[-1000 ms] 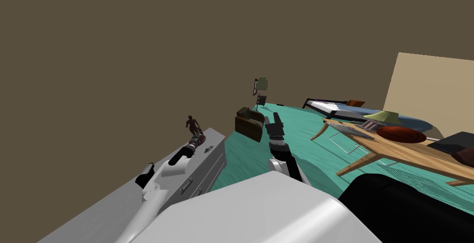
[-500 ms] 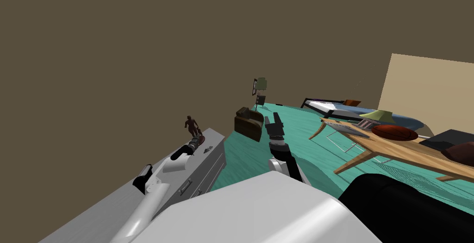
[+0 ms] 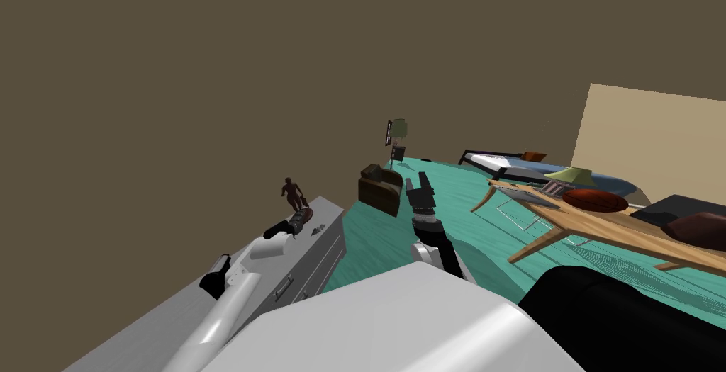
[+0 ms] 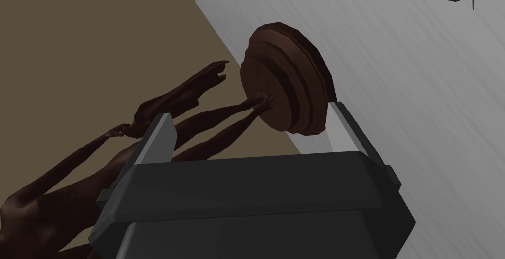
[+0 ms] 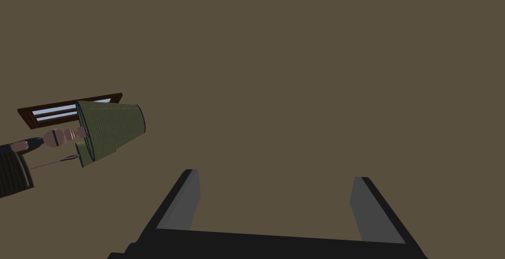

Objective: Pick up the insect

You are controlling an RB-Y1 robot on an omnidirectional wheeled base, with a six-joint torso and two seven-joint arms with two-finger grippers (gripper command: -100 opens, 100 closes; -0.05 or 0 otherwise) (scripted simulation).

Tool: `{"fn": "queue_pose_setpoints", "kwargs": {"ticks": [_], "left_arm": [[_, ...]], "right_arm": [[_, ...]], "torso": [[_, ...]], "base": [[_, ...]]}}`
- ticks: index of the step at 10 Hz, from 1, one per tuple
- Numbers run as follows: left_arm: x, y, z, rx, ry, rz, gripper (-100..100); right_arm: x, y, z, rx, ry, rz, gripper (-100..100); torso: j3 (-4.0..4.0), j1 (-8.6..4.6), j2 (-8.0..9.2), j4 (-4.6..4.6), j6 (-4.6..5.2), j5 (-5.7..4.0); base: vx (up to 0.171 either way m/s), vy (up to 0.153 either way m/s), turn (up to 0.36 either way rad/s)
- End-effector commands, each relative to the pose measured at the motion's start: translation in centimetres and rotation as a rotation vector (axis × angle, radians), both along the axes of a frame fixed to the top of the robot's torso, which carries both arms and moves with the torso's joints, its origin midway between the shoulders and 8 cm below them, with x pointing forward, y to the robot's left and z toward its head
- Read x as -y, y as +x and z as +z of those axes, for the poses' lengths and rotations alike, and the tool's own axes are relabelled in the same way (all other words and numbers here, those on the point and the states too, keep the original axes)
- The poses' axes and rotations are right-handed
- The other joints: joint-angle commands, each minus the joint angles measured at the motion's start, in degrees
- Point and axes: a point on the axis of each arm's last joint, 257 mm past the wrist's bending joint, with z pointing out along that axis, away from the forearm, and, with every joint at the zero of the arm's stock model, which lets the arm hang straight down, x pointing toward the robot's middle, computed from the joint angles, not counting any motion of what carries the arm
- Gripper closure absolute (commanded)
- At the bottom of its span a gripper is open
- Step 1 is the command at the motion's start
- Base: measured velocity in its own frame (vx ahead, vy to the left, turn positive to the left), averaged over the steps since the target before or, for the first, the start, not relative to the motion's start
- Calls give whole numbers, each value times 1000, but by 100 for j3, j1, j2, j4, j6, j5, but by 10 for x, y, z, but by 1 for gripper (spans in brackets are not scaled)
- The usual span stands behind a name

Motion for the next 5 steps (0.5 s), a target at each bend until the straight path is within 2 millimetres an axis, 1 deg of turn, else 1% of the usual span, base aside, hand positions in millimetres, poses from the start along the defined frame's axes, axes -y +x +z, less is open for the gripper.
{"fn": "queue_pose_setpoints", "kwargs": {"ticks": [1, 2, 3, 4, 5], "left_arm": [[-3, -6, -15, -61, -7, 9, -100], [-3, -7, -15, -64, -7, 10, -100], [-7, -8, -27, -117, -26, 21, -100], [-7, -12, -31, -139, -26, 23, -100], [-10, -14, -41, -186, -48, 33, -100]], "right_arm": [[0, 0, 0, 0, 0, 0, 0], [0, 0, 0, 0, 0, 0, 0], [0, 0, 0, 0, 0, 0, 0], [0, 0, 0, 0, 0, 0, 0], [0, 0, 0, 0, 0, 0, 0]], "torso": [[0, 0, 0, 0, 0, 0], [0, 0, 0, 0, -1, 0], [1, -3, 2, 0, -2, 0], [1, -2, 1, 0, 1, 0], [1, 0, 1, 0, -2, 0]], "base": [[-1, 11, -32], [0, 0, 0], [-2, 10, -52], [-1, 12, -31], [1, 17, -46]]}}
